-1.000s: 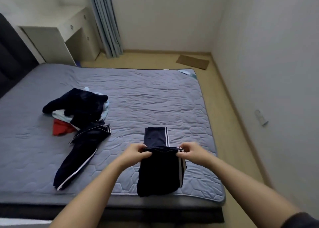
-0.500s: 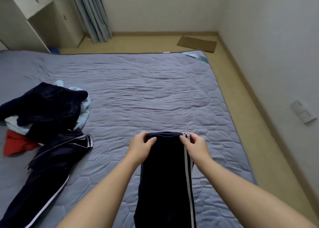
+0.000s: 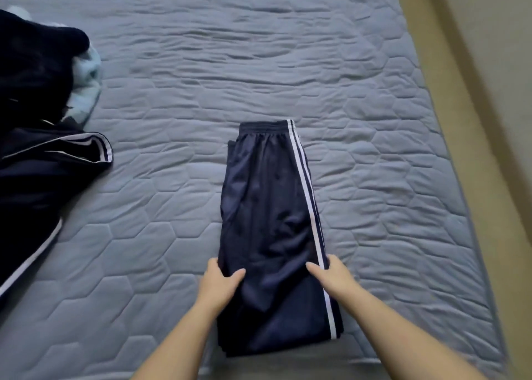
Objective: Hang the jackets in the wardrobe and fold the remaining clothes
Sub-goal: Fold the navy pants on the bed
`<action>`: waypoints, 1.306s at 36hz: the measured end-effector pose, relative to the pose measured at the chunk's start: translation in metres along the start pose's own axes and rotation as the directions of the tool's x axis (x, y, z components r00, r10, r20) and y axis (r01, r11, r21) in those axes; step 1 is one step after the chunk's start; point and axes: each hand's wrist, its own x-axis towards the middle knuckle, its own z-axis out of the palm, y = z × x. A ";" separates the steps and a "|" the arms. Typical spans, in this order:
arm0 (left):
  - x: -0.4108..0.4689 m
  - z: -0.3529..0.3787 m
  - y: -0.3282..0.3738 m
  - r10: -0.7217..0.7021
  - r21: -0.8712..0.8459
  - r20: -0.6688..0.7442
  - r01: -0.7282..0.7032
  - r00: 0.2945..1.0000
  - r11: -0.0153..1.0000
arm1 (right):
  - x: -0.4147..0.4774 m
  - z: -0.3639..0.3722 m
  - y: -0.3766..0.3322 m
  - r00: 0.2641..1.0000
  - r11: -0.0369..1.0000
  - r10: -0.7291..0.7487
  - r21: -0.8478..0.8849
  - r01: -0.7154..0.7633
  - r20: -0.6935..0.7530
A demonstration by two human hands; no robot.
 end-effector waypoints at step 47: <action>-0.234 -0.062 -0.019 -0.203 -0.380 0.432 0.381 0.879 0.843 | -0.212 -0.068 0.055 0.930 0.859 0.058 0.457 -0.232 0.364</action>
